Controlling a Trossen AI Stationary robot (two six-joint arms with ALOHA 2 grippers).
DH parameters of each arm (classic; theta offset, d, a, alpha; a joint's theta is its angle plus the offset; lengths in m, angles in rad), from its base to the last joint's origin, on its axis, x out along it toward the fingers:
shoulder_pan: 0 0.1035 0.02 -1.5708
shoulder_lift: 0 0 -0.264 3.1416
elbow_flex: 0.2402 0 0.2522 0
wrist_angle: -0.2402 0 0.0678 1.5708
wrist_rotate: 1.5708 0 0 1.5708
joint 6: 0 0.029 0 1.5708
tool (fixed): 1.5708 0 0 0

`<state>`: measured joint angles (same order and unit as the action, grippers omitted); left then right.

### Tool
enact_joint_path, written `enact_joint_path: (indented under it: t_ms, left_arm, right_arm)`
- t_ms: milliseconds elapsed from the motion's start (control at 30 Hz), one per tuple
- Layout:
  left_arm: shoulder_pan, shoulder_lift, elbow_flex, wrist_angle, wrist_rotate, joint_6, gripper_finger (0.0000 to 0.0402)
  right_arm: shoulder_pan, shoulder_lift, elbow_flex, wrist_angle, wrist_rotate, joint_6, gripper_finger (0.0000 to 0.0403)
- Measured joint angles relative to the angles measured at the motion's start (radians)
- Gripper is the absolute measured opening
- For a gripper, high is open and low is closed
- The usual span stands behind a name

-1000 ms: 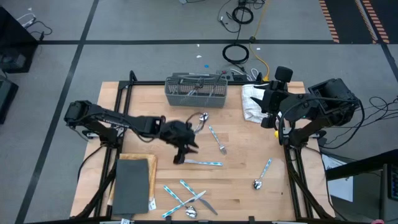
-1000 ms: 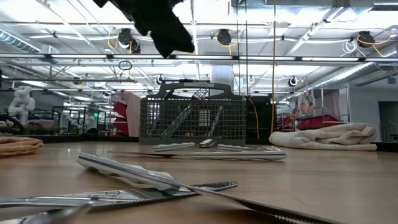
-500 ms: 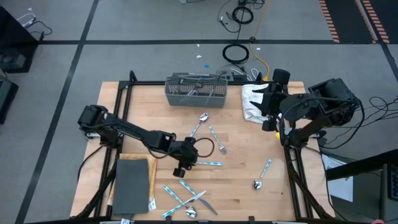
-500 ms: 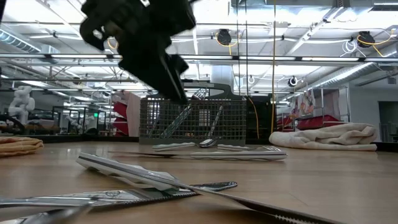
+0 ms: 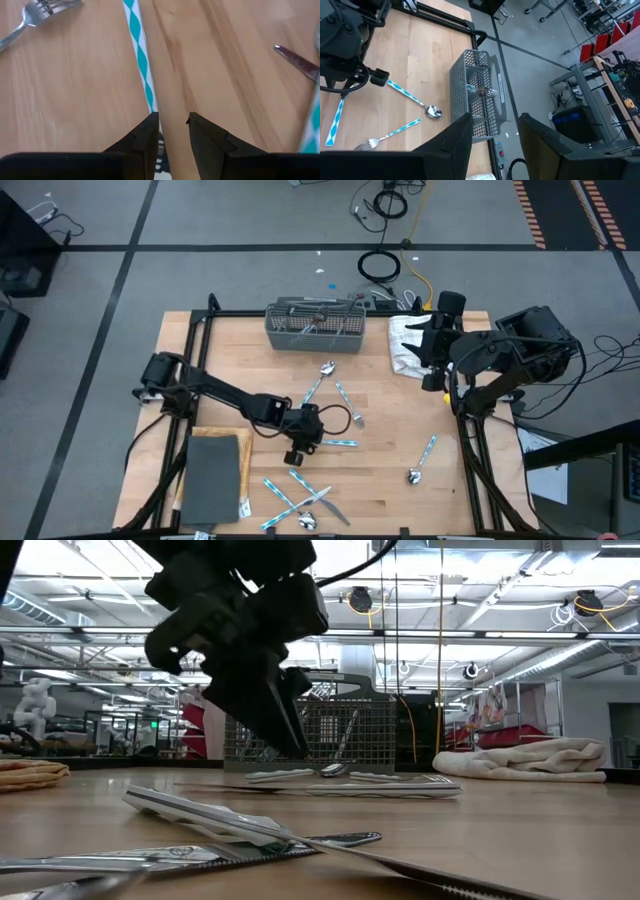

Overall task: Sort silverware
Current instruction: Put the blue knife into the silverware basket

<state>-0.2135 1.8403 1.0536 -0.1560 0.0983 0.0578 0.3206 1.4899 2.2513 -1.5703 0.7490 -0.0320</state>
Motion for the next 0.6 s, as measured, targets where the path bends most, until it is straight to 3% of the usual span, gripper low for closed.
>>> enact_joint_path:
  t_ms: [333, 600]
  left_arm:
    - [0.036, 0.008, -0.001, 0.003, 0.004, -0.003, 0.0112]
    - [0.069, 0.008, 0.000, -0.004, 0.104, -0.106, 0.0112]
  right_arm:
    - [0.000, 0.000, 0.000, 0.000, 0.000, -0.018, 0.0151]
    - [0.000, 0.000, 0.000, 0.000, 0.000, -0.040, 0.0151]
